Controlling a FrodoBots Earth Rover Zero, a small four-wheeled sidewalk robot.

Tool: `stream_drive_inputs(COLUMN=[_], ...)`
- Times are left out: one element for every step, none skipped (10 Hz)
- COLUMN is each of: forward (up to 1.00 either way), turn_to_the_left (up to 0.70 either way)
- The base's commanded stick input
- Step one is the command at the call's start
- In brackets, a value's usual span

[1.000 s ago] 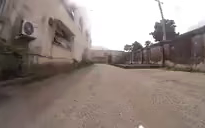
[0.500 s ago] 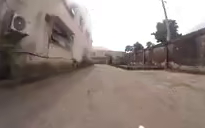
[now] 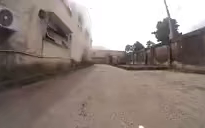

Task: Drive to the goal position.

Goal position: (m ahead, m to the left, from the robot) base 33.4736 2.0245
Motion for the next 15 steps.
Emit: stream_drive_inputs(forward=[1.0, 1.0, 1.0, 1.0, 1.0, 1.0, 1.0, 1.0, 1.0, 1.0, 1.0, 1.0, 1.0, 1.0, 1.0], turn_to_the_left=[0.0, 0.0, 0.0, 0.0, 0.0, 0.0, 0.0, 0.0, 0.0, 0.0, 0.0, 0.0, 0.0, 0.0, 0.0])
